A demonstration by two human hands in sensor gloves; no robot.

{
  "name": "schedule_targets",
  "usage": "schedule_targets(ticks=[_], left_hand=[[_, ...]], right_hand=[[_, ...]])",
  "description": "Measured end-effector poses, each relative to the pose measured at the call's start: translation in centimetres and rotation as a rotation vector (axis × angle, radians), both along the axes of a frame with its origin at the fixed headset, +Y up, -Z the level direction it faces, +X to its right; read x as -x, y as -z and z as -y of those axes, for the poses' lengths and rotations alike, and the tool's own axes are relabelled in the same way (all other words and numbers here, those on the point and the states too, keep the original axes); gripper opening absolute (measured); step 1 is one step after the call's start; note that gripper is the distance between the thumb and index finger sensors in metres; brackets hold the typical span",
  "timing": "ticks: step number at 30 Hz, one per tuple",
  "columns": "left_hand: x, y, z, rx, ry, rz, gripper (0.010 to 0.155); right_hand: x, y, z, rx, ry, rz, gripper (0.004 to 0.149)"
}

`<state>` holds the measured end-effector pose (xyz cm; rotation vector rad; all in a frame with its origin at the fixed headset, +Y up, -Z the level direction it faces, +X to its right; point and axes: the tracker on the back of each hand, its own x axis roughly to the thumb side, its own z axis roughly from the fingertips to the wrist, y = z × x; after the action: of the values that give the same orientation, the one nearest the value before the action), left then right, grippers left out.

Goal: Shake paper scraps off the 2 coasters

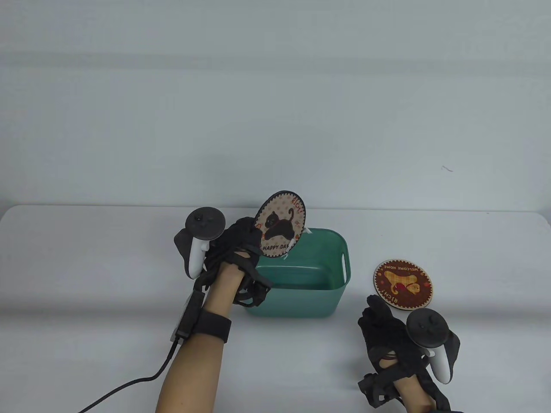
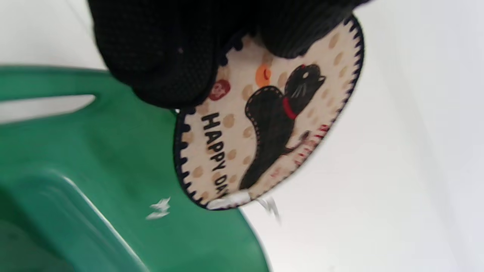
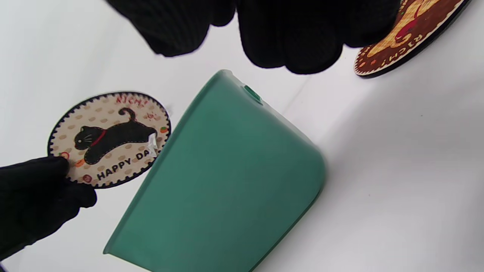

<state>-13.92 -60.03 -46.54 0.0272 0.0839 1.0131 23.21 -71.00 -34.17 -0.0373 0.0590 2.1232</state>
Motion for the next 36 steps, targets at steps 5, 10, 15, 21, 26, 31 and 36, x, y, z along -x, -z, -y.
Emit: schedule_targets(ticks=[5, 10, 15, 21, 26, 31, 36], left_hand=[[-0.6, -0.4, 0.0, 0.031, 0.050, 0.041, 0.042], [-1.0, -0.5, -0.2, 0.123, 0.177, 0.131, 0.041], [-1.0, -0.7, -0.6, 0.101, 0.206, 0.128, 0.041], [1.8, -2.0, -0.6, -0.120, -0.105, -0.018, 0.042], [6.1, -4.0, 0.5, -0.223, -0.395, -0.187, 0.042], [10.9, -5.6, 2.1, -0.207, -0.400, -0.295, 0.043], [14.8, -8.2, 4.9, -0.199, -0.337, -0.401, 0.045]], right_hand=[[0.0, 0.0, -0.1, -0.008, -0.008, -0.008, 0.060], [0.0, 0.0, -0.1, -0.007, -0.003, -0.011, 0.059], [0.0, -0.1, -0.1, -0.004, -0.004, -0.013, 0.059], [-0.5, 0.0, -0.1, 0.000, -0.010, -0.001, 0.059], [-1.4, 0.1, -0.2, -0.008, -0.014, 0.028, 0.059], [-1.7, 0.0, -0.2, -0.008, 0.002, 0.032, 0.059], [-1.4, 0.0, -0.1, 0.002, -0.031, 0.008, 0.059]])
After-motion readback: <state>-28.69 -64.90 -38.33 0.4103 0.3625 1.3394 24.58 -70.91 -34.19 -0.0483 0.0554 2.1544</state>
